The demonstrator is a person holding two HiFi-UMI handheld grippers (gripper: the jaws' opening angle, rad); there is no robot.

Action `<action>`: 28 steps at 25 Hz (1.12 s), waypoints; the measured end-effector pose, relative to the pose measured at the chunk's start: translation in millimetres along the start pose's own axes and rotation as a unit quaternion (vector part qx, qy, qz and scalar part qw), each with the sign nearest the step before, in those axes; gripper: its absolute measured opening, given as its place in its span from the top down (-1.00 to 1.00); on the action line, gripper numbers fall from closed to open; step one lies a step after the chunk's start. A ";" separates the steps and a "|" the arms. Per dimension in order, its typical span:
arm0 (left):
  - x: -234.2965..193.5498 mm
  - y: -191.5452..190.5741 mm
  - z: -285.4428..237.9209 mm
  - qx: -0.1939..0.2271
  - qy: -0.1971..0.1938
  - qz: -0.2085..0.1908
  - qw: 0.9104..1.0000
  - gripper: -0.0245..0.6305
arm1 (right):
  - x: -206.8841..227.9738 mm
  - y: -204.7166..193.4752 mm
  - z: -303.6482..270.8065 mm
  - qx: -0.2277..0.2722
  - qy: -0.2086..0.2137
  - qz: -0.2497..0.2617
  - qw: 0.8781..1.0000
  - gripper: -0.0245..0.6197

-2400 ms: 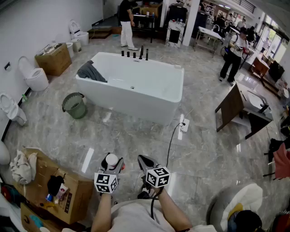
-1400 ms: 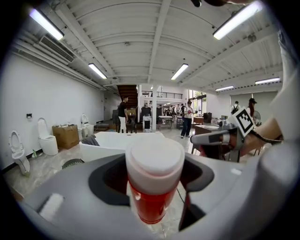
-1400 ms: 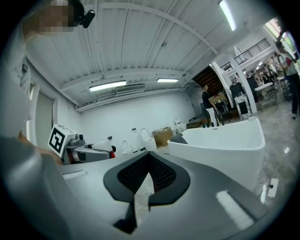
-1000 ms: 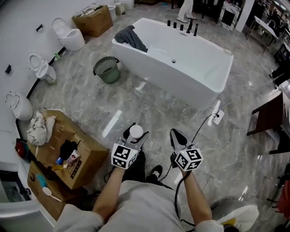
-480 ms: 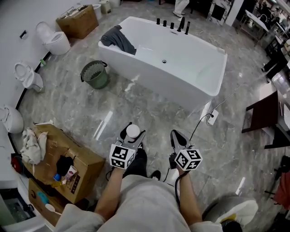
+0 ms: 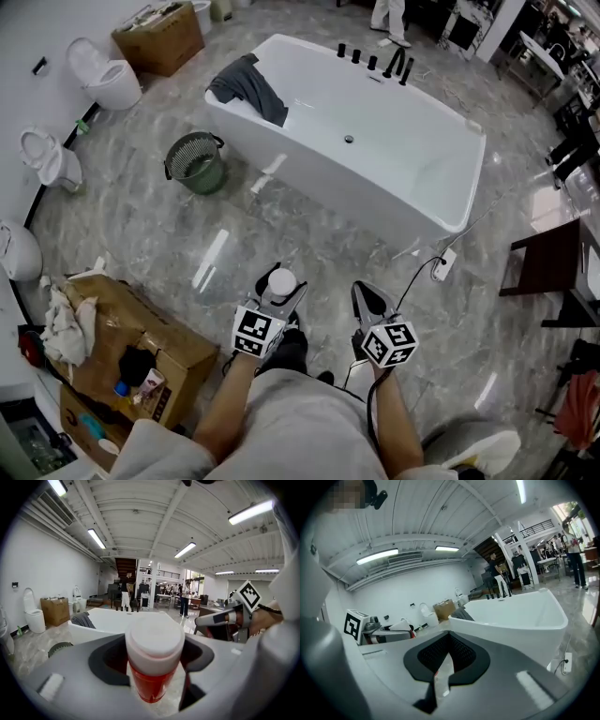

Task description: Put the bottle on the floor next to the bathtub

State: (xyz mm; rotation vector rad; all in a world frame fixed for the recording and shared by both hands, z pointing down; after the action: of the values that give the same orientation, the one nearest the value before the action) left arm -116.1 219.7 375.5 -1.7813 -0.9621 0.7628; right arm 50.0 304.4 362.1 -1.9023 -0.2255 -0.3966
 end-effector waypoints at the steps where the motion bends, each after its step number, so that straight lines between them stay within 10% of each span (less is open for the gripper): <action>1: -8.4 0.6 -4.1 -0.001 -0.002 -0.001 1.000 -0.11 | -2.0 2.7 -9.6 0.000 0.006 -0.001 1.000 0.93; 11: -84.9 7.9 -39.7 -0.015 -0.030 -0.014 0.999 -0.11 | -16.6 21.5 -97.5 -0.045 0.086 0.033 0.995 0.93; 28: -160.5 14.5 -139.2 -0.062 0.013 -0.015 0.998 -0.11 | 79.4 60.6 -189.8 -0.048 0.065 0.020 0.997 0.93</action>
State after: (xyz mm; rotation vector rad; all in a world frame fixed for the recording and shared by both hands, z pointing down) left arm -77.7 16.6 426.3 -1.8750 -1.0347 0.6719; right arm 113.0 102.9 400.1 -1.9640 -0.0827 -0.5103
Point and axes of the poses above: the fingertips, and each gripper's own axes: z backward along the fingers, x to its right, y out of its top, the point moved 3 cm from there along z, backward along the fingers, and after that the axes turned 1 degree about -y, right-handed, at the moved point
